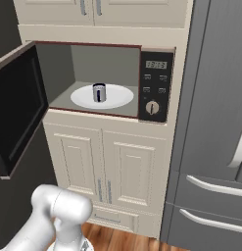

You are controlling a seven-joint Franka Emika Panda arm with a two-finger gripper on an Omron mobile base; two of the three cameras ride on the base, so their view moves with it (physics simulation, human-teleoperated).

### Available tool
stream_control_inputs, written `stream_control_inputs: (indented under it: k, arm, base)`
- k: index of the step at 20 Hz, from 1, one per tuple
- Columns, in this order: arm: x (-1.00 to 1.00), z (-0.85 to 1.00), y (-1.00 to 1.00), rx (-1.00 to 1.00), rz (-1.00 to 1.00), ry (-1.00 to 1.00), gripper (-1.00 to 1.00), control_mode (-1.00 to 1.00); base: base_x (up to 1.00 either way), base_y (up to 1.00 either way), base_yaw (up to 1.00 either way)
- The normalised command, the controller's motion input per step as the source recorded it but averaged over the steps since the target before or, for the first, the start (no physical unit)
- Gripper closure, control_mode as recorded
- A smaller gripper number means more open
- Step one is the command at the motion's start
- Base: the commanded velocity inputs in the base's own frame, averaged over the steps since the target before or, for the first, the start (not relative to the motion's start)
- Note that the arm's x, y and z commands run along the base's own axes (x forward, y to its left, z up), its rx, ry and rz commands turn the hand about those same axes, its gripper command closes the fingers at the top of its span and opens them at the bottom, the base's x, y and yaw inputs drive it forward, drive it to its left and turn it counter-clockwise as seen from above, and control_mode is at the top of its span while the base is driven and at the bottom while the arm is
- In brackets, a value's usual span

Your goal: Pick the mug from the counter and place it inside the microwave. Then close the microwave.

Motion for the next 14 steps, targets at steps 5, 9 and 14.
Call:
stream_control_inputs:
  k: [5, 9, 14]
  arm:
    - [0.0, 0.01, -0.58, 0.0, 0.0, 0.06, -1.0, -1.0]
    - [0.0, 0.08, -0.6, 0.0, 0.04, 0.03, -1.0, -1.0]
    - [0.01, 0.15, -0.53, 0.0, 0.07, 0.0, -1.0, -1.0]
  base:
    - [0.0, 0.0, 0.0]
    - [0.0, 0.0, 0.0]
    - [0.0, 0.0, 0.0]
